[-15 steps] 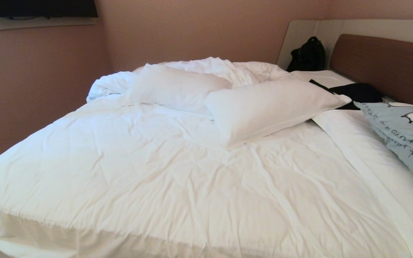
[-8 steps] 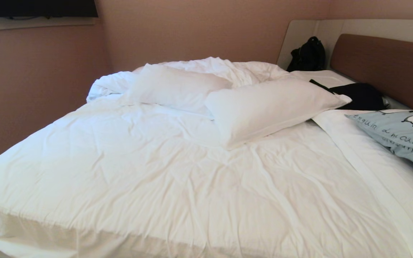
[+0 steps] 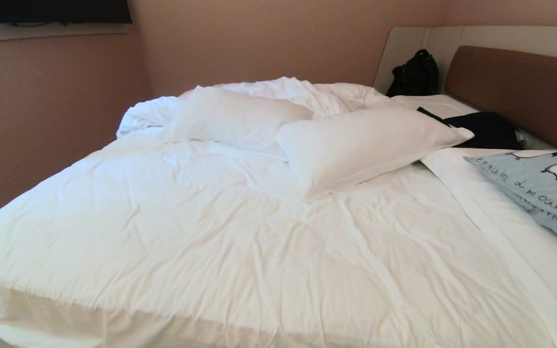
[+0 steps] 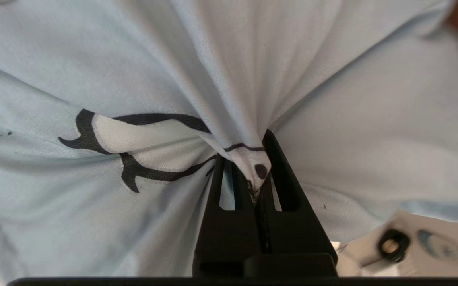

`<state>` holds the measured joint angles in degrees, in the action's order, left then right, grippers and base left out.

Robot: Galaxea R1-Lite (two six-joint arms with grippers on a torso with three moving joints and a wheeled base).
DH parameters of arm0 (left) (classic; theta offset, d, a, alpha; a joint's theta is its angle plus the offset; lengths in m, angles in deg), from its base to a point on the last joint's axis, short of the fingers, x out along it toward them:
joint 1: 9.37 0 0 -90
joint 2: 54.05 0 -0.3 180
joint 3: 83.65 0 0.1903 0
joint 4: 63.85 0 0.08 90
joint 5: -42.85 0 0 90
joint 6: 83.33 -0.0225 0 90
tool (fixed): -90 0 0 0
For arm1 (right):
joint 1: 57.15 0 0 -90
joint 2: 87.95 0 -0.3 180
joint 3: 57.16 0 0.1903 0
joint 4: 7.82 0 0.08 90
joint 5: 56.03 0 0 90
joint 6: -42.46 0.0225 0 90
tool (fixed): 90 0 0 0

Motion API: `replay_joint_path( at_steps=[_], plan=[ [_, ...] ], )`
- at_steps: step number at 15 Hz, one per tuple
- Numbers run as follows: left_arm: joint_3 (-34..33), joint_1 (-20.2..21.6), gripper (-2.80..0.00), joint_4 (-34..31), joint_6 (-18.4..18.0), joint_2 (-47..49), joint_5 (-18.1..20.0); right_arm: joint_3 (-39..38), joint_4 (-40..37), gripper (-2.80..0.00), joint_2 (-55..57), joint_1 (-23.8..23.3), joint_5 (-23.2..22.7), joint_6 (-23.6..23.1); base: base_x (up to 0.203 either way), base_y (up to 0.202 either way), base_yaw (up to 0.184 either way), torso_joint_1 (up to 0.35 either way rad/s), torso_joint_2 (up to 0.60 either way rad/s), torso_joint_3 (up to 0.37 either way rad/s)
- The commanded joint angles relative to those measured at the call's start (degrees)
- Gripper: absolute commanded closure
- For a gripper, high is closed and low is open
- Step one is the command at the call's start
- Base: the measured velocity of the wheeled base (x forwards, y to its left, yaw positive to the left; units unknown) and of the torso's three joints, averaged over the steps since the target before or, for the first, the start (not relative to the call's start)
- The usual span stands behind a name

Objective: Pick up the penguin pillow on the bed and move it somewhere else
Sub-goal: Place the pillow at the bedside

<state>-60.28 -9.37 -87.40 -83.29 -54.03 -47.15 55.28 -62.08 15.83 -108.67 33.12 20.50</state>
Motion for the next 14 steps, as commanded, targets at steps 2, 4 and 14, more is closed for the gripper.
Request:
replay_joint_path(
  at_steps=[2,4,14],
  plan=[
    [0.0,0.0,0.0,0.01,-0.05,-0.02,0.0,-4.26,2.47,-2.8,0.4,0.01,-2.45,-0.19,0.0,0.0,0.0,0.0,0.0,0.0],
    [0.0,0.0,0.0,0.01,0.02,-0.02,0.0,-4.13,2.04,-2.8,-0.14,0.01,-3.79,0.16,0.0,0.0,0.0,0.0,0.0,0.0],
    [0.0,0.0,0.0,0.01,0.04,-0.02,0.06,-5.38,-10.47,0.0,-21.18,0.12,-16.01,0.28,0.0,0.0,0.0,0.0,0.0,0.0]
  ],
)
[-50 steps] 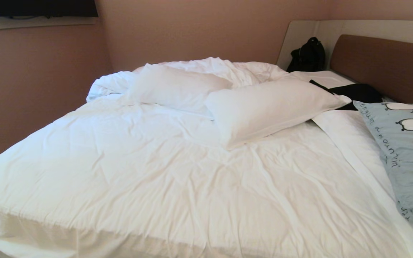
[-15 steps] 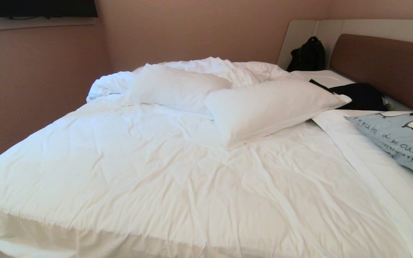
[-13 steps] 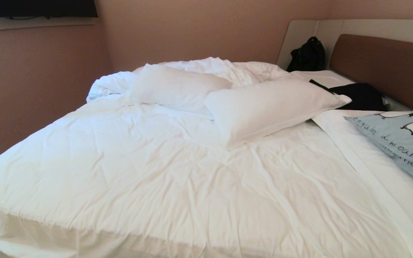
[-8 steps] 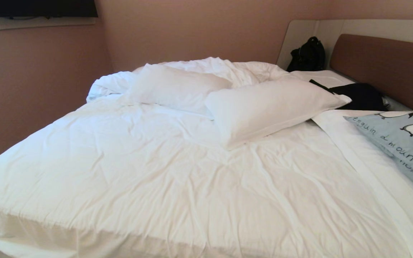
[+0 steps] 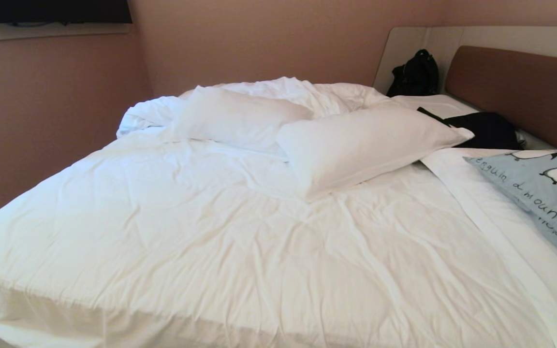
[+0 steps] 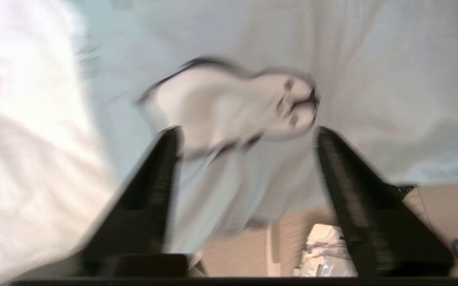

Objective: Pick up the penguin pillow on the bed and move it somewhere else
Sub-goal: Place the pillow at the bedside, then pick up the pillow

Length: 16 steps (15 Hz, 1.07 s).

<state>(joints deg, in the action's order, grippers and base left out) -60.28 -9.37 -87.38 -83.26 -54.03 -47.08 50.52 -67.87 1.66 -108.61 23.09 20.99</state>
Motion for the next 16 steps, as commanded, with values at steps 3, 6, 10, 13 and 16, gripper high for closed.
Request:
replay_joint_path(
  at_steps=[3,6,10,13,16],
  plan=[
    [0.0,0.0,0.0,-0.01,0.01,-0.02,0.0,-4.35,-6.53,0.0,-13.19,0.61,-12.72,1.04,0.0,0.0,0.0,0.0,0.0,0.0],
    [0.0,0.0,0.0,-0.01,0.01,-0.02,0.01,-6.01,-6.25,0.0,-15.91,3.2,-17.45,18.41,0.0,0.0,0.0,0.0,0.0,0.0],
    [0.0,0.0,0.0,-0.01,0.01,-0.02,-0.07,-8.26,-8.13,0.0,-17.47,11.54,-17.32,43.81,0.0,0.0,0.0,0.0,0.0,0.0],
    [0.0,0.0,0.0,-0.01,0.01,-0.02,-0.03,-12.19,-17.84,0.0,-21.98,19.86,-17.75,45.43,0.0,0.0,0.0,0.0,0.0,0.0],
    [0.0,0.0,0.0,-0.01,0.01,-0.02,-0.07,-14.84,-26.57,0.0,-27.17,32.64,-21.2,44.61,0.0,0.0,0.0,0.0,0.0,0.0]
  ],
)
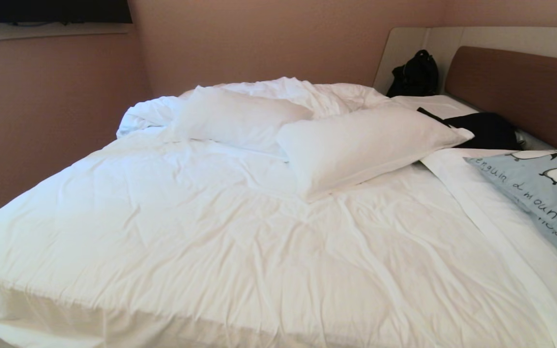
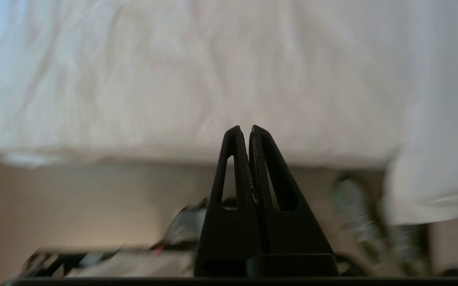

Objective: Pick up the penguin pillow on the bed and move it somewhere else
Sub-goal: Pick up the pillow

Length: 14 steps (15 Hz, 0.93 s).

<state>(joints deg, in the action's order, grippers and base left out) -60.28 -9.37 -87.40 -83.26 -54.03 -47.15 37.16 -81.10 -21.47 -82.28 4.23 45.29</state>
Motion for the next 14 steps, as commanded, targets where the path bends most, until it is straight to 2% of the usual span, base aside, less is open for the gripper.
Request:
replay_joint_path(
  at_steps=[1,4,6,8,11,13,14],
  plan=[
    [0.0,0.0,0.0,0.01,0.01,-0.02,0.0,-2.82,-15.15,0.0,-6.62,10.2,-3.45,19.13,0.0,0.0,0.0,0.0,0.0,0.0],
    [0.0,0.0,0.0,0.01,0.01,-0.02,0.0,-8.5,-17.25,0.0,-16.4,17.37,-5.03,14.49,0.0,0.0,0.0,0.0,0.0,0.0],
    [0.0,0.0,0.0,0.01,0.01,-0.02,0.0,-11.52,-17.06,0.0,-23.73,18.33,-4.4,13.87,0.0,0.0,0.0,0.0,0.0,0.0],
    [0.0,0.0,0.0,0.01,0.01,-0.02,0.09,-15.12,-14.21,0.0,-31.73,18.55,-0.67,13.72,0.0,0.0,0.0,0.0,0.0,0.0],
    [0.0,0.0,0.0,0.01,0.01,-0.02,0.0,-24.36,-0.93,0.0,-45.48,18.76,7.96,13.33,0.0,0.0,0.0,0.0,0.0,0.0],
    [0.0,0.0,0.0,0.01,0.01,-0.02,0.07,-28.89,4.88,0.0,-48.77,19.15,11.74,13.03,0.0,0.0,0.0,0.0,0.0,0.0],
    [0.0,0.0,0.0,0.01,0.01,-0.02,0.01,-29.22,5.67,0.0,-48.55,19.31,12.25,12.96,0.0,0.0,0.0,0.0,0.0,0.0]
  ],
)
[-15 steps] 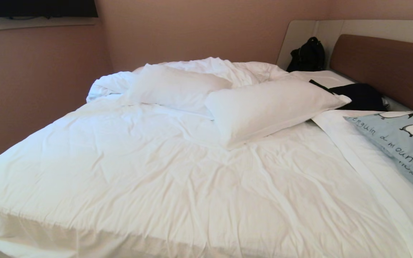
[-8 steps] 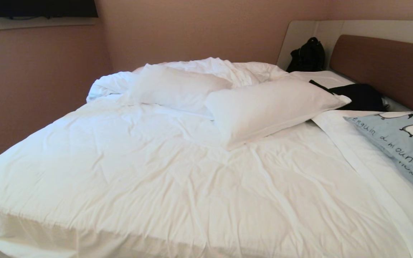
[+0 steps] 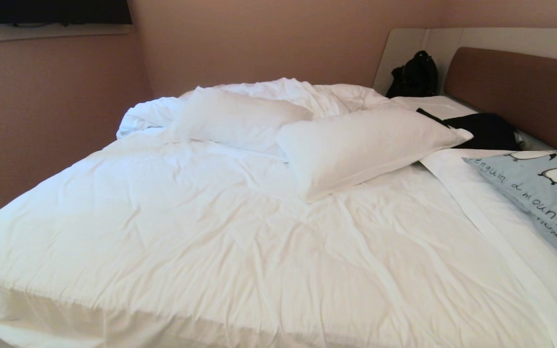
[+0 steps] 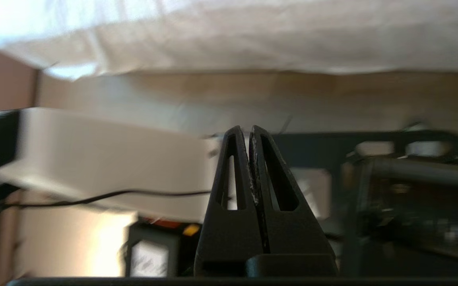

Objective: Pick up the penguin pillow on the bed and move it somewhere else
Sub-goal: Pick up the pillow

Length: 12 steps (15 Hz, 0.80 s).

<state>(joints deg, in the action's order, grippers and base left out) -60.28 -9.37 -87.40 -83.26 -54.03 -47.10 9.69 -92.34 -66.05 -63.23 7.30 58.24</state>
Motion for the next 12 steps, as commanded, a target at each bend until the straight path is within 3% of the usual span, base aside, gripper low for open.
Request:
replay_joint_path(
  at_steps=[1,3,6,9,12],
  plan=[
    [0.0,0.0,0.0,0.01,0.01,-0.02,-0.05,-1.31,16.95,0.0,-4.06,0.41,9.25,-0.02,0.0,0.0,0.0,0.0,0.0,0.0],
    [0.0,0.0,0.0,0.01,0.01,-0.02,-0.05,-0.56,17.02,0.0,-5.24,1.71,9.18,-0.12,0.0,0.0,0.0,0.0,0.0,0.0],
    [0.0,0.0,0.0,0.01,0.01,-0.02,0.01,1.04,16.99,0.0,-7.49,7.86,9.54,0.1,0.0,0.0,0.0,0.0,0.0,0.0],
    [0.0,0.0,0.0,0.01,0.01,-0.02,-0.05,-1.89,22.06,0.0,-12.81,7.44,11.14,0.23,0.0,0.0,0.0,0.0,0.0,0.0],
    [0.0,0.0,0.0,0.01,0.01,-0.02,0.03,-9.57,35.55,0.0,-16.22,6.93,24.44,-0.35,0.0,0.0,0.0,0.0,0.0,0.0]
  ],
)
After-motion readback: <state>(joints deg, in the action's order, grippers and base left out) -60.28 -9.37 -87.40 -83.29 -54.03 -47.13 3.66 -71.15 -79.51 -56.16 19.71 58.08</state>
